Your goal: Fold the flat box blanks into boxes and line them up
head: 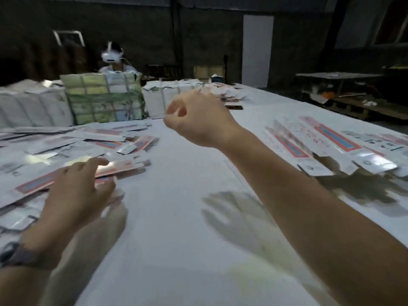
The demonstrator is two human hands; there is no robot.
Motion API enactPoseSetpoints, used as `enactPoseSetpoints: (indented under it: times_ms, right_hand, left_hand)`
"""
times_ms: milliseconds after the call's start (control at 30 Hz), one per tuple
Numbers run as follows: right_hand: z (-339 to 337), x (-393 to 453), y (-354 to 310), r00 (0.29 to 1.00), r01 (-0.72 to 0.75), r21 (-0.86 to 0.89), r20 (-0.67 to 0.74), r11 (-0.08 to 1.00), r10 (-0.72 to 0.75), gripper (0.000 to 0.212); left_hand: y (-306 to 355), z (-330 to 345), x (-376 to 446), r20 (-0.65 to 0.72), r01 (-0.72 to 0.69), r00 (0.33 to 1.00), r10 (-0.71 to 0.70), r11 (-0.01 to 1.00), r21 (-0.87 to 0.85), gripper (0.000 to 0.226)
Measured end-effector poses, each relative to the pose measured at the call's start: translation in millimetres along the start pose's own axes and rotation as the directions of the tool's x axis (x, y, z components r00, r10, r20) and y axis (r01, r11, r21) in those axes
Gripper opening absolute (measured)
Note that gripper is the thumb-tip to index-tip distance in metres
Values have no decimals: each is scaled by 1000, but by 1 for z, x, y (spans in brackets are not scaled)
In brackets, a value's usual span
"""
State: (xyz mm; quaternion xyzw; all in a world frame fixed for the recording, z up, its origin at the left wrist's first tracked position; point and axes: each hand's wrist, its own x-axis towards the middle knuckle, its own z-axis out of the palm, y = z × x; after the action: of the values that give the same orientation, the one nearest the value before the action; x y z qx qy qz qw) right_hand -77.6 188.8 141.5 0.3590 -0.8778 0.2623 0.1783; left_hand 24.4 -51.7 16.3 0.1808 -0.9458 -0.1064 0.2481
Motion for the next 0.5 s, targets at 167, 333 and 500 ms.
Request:
enactPoseSetpoints:
  times_ms: [167,333,500]
  right_hand:
    - [54,-15,-55,963,121,75,234,990,-135,18]
    - [82,-22,-58,959,164,86,220,983,-180,15]
    - [89,-21,-55,964,160,113,197,981,-180,11]
  left_hand:
    - [-22,-16,-12,136,349,902,-411,876,332,76]
    - [-22,-13,-9,136,304,922,-361,897,322,58]
    - [-10,-10,-5,76,162,976,-203,918,363,30]
